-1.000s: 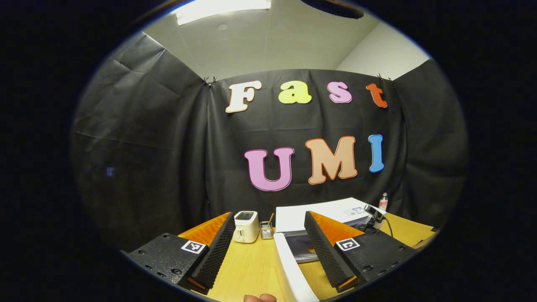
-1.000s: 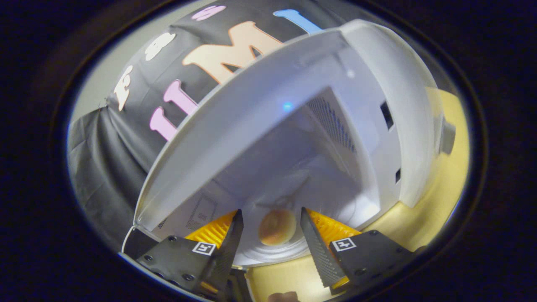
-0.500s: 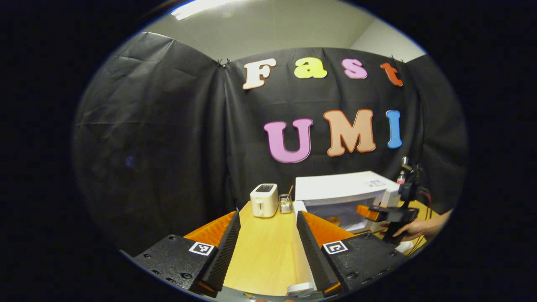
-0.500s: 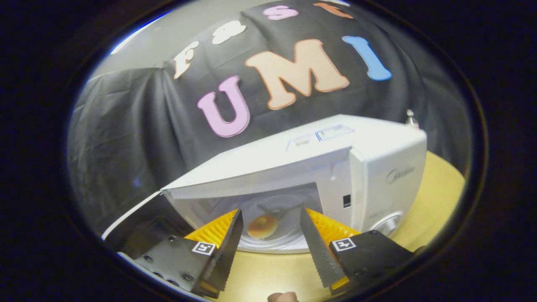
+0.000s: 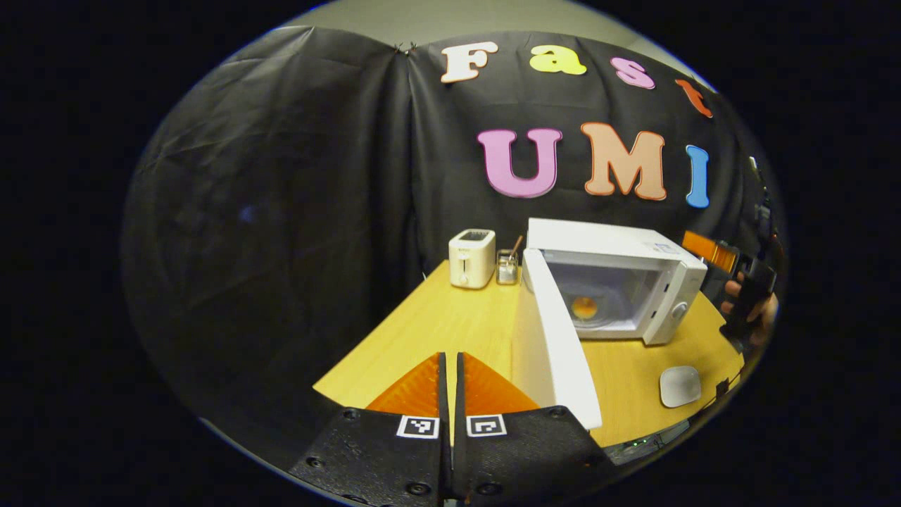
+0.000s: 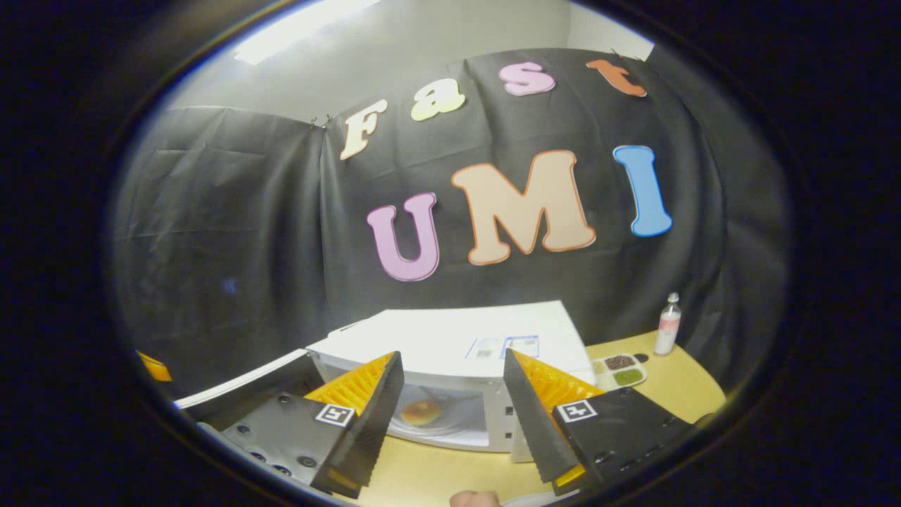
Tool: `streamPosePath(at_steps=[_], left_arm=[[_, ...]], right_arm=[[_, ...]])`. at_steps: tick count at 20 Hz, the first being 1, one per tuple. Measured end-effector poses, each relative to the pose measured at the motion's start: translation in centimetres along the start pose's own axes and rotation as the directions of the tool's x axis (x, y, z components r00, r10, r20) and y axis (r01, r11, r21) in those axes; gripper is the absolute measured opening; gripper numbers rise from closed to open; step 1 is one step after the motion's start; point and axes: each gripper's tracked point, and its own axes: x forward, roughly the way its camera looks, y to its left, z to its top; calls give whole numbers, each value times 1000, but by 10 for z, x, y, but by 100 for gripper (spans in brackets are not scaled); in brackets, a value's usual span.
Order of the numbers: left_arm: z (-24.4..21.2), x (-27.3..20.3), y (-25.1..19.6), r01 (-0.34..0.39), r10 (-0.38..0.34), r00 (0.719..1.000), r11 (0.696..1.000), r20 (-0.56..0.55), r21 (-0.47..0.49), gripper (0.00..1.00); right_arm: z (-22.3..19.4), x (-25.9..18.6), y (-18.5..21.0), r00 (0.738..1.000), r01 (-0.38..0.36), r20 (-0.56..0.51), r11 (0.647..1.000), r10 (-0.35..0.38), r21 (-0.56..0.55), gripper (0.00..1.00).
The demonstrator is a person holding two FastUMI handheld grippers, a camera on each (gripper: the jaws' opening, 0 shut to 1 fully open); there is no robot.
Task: Open the microwave oven with the left hand, put the food in, and close the microwave oven.
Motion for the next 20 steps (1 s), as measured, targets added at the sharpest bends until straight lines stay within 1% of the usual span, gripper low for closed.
streamPosePath(at_steps=[1,4,5,6,7,8,9,10,13,14,15,17,20], left_arm=[[-5,1,-1,0,0,1000,1000,0,5,0],[-24,10,-7,-9,10,1000,997,-19,82,0],[-32,12,-12,-2,6,999,995,-38,99,0],[-39,12,-20,5,2,998,994,-60,105,0],[-37,18,-20,-11,16,999,992,-42,128,0],[-33,13,-32,11,-6,999,991,-34,137,0],[-32,11,-42,25,-21,999,990,-33,139,0],[-33,13,-50,36,-31,999,989,-38,143,0],[-38,18,-71,63,-56,997,987,-51,147,0],[-41,19,-78,73,-65,996,987,-61,143,0],[-42,20,-88,84,-75,995,987,-68,139,0],[-45,23,-107,104,-94,993,984,-73,142,0],[-43,31,-133,134,-123,989,978,-76,162,0]], right_arm=[[14,-4,-11,1000,20,14,1000,-20,-6,88],[64,-21,-35,993,58,100,998,-56,-17,88],[77,-26,-42,991,69,118,997,-67,-18,82],[84,-31,-50,989,79,130,997,-76,-17,82],[93,-34,-59,986,93,139,996,-89,-19,82],[102,-38,-70,984,105,148,994,-100,-25,82],[109,-43,-80,981,121,158,992,-114,-33,88],[115,-46,-90,978,135,166,990,-127,-42,82],[127,-61,-113,971,175,178,982,-161,-69,82],[131,-64,-120,969,184,180,980,-168,-74,88],[134,-67,-125,969,188,180,979,-172,-76,82],[140,-73,-136,966,202,179,976,-185,-83,82],[147,-84,-147,965,206,188,973,-184,-106,82]])
